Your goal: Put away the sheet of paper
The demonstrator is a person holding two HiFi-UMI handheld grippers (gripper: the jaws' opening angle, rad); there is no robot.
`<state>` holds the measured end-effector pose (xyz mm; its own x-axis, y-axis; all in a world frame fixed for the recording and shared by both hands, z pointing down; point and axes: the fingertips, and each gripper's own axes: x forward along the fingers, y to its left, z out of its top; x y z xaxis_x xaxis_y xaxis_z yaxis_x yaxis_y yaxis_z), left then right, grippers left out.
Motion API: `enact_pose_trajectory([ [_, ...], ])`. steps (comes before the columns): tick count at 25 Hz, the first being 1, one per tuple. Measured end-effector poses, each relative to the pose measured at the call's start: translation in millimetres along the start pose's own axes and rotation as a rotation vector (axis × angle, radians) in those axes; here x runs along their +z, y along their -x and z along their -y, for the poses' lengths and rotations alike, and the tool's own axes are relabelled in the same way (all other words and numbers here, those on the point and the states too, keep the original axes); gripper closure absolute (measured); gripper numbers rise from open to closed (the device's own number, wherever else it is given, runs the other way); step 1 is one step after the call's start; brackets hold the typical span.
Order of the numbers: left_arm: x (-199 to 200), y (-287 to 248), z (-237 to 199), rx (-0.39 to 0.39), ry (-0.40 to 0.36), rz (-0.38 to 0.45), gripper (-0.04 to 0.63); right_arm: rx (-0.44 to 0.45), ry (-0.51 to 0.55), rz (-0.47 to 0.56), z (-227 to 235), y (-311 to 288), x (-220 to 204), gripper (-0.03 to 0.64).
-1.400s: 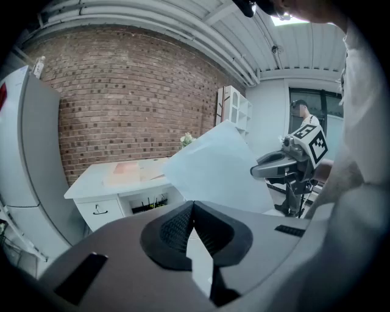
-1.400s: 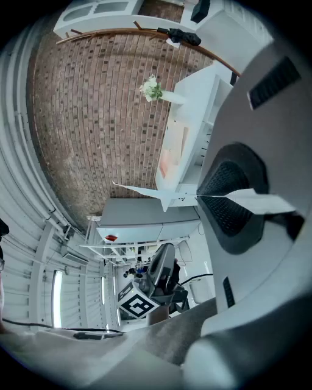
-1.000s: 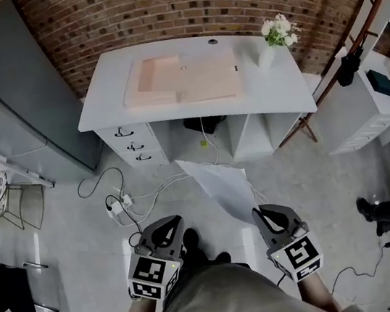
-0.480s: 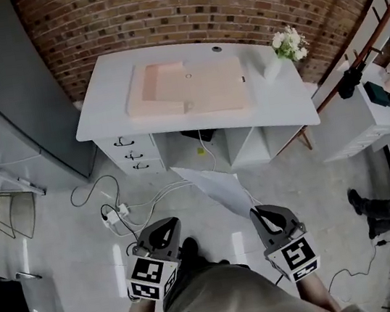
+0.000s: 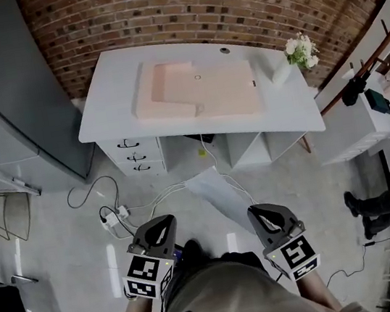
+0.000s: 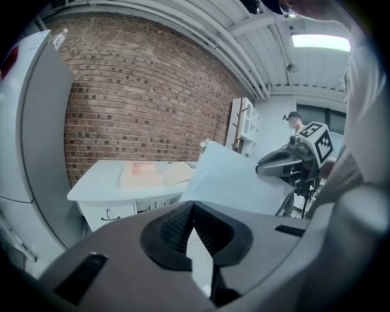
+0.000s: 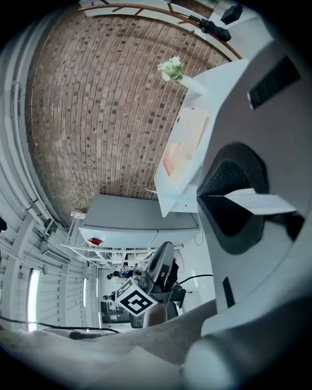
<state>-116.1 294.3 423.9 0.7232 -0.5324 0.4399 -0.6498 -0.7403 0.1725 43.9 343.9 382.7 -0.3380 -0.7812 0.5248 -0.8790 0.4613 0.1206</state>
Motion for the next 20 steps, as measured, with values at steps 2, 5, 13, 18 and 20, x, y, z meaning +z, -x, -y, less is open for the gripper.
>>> enact_pose_trajectory([
  [2,2,2,-5,-0.002,0.021,0.006,0.581,0.006,-0.002,-0.004,-1,-4,4,0.594],
  [5,4,0,-10,-0.006,0.035,0.007,0.581,0.003,0.001,-0.004,1,-9,11,0.594],
  [13,10,-16,-20,0.011,0.03,0.001,0.581,0.001,-0.019,0.022,24,-24,15,0.594],
  [18,19,-34,-25,0.03,0.031,-0.015,0.581,0.011,-0.06,0.035,55,-35,18,0.594],
  [20,24,-43,-27,0.036,0.027,-0.023,0.581,0.007,-0.094,0.075,69,-41,20,0.594],
])
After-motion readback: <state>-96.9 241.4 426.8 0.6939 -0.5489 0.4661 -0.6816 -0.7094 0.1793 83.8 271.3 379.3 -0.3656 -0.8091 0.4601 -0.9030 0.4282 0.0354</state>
